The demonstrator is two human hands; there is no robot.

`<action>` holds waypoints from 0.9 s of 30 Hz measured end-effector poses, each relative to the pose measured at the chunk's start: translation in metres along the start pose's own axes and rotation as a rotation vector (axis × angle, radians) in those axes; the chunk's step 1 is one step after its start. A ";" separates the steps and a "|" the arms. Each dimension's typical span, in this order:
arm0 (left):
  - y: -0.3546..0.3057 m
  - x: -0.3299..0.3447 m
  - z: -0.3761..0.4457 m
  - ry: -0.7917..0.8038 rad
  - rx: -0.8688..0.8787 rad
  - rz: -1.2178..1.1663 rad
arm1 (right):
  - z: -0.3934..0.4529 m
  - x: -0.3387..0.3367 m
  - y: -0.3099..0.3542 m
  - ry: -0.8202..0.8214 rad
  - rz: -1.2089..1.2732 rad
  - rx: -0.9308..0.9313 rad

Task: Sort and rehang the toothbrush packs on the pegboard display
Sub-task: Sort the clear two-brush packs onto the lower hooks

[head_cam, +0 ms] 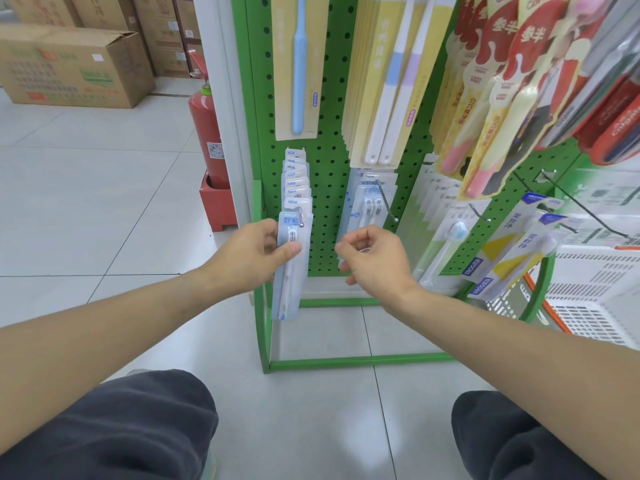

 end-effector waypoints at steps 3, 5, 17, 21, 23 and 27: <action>0.000 0.004 0.007 -0.040 -0.003 0.017 | 0.014 -0.023 -0.018 -0.099 -0.036 0.067; -0.004 0.005 0.012 -0.063 0.029 0.030 | 0.023 -0.032 -0.023 -0.130 -0.106 0.087; 0.002 -0.008 0.011 -0.141 -0.066 0.433 | 0.056 -0.033 -0.016 -0.239 -0.178 0.020; 0.018 0.003 0.007 0.063 -0.272 0.488 | 0.056 -0.029 -0.012 -0.263 -0.208 -0.019; 0.025 0.017 0.001 0.246 -0.355 0.534 | 0.053 -0.027 -0.012 -0.255 -0.215 -0.028; 0.014 0.061 -0.022 0.635 -0.261 0.637 | 0.043 -0.026 -0.010 -0.212 -0.296 -0.055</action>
Point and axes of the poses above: each hand's wrist, its own z-axis towards the middle knuckle, its own x-axis out of the palm, y = z × x, the point moved 8 cm from there along z, towards the middle knuckle, and after that the axes turned 2 degrees about x, right-handed, at the moved point
